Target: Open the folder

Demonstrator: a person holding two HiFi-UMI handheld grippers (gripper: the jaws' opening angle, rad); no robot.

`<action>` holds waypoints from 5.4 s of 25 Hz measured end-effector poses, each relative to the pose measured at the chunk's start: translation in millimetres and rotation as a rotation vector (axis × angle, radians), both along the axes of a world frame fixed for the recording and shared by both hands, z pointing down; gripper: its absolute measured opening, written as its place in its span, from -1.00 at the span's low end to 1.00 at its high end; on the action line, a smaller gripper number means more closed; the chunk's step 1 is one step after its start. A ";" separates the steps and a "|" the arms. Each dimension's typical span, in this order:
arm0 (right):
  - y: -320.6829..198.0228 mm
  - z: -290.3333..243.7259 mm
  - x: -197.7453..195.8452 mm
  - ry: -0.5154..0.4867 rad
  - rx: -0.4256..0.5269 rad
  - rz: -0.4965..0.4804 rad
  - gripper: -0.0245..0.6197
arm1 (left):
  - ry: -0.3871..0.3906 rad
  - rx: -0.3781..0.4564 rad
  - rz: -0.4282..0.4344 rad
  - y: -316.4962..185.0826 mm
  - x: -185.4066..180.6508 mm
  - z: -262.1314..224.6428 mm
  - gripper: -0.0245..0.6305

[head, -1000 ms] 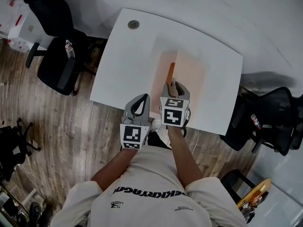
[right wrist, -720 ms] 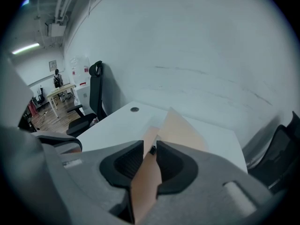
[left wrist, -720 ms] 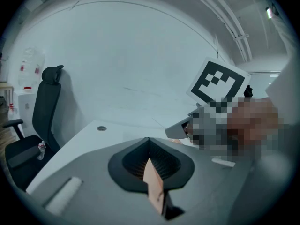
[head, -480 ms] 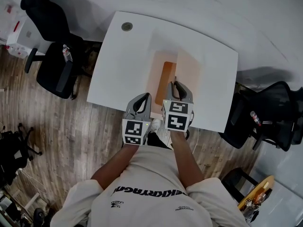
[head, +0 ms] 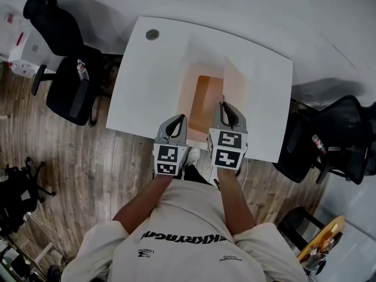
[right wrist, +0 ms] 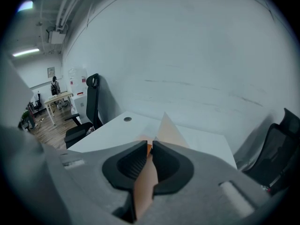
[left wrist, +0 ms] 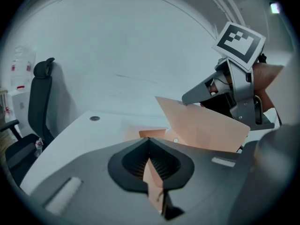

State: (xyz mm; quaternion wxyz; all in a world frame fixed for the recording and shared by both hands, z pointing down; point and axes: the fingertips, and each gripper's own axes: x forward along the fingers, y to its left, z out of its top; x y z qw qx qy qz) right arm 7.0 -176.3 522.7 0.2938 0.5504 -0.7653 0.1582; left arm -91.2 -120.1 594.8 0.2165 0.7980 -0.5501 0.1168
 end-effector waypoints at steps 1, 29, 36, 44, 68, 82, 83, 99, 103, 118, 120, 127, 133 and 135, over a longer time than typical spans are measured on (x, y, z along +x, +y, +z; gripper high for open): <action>0.5 -1.5 2.5 -0.003 0.002 0.003 -0.81 | -0.004 -0.001 0.006 0.1 2.2 1.6 -0.95; 3.9 -18.0 81.4 -0.005 0.038 0.107 -0.86 | -0.031 -0.139 0.032 -6.4 31.9 61.9 -0.94; 2.3 -18.7 102.0 -0.015 0.040 0.136 -0.87 | -0.047 -0.181 0.014 -8.2 27.8 76.2 -0.95; 2.5 -15.4 121.0 -0.037 0.033 0.147 -0.87 | -0.093 -0.219 0.025 -7.2 33.4 92.3 -0.94; 3.3 -1.0 195.0 -0.024 -0.013 0.204 -0.86 | -0.155 -0.255 0.053 -7.2 36.9 98.5 -0.93; 7.0 7.8 229.2 0.023 -0.068 0.208 -0.86 | -0.143 -0.265 0.062 -6.8 37.0 99.1 -0.93; 6.3 8.8 231.1 0.031 -0.072 0.203 -0.86 | -0.143 -0.264 0.063 -6.9 37.1 99.0 -0.93; 6.9 26.9 272.0 0.099 -0.155 0.173 -0.84 | -0.165 -0.268 0.072 -6.3 37.4 99.8 -0.93; 7.9 32.8 283.8 0.117 -0.155 0.198 -0.83 | -0.169 -0.270 0.073 -5.8 37.7 100.1 -0.93; 7.3 57.3 312.7 0.222 -0.177 0.218 -0.82 | -0.176 -0.261 0.075 -5.4 38.8 100.7 -0.93; 7.7 59.4 314.2 0.244 -0.178 0.220 -0.82 | -0.173 -0.257 0.074 -5.8 38.8 100.1 -0.93; 10.0 69.7 322.3 0.313 -0.190 0.249 -0.80 | -0.170 -0.245 0.076 -5.8 38.3 99.4 -0.93; 10.8 78.5 326.2 0.391 -0.189 0.243 -0.79 | -0.178 -0.239 0.083 -6.1 38.9 98.4 -0.93; 11.9 81.8 327.8 0.433 -0.186 0.239 -0.78 | -0.178 -0.238 0.084 -5.7 38.9 98.8 -0.93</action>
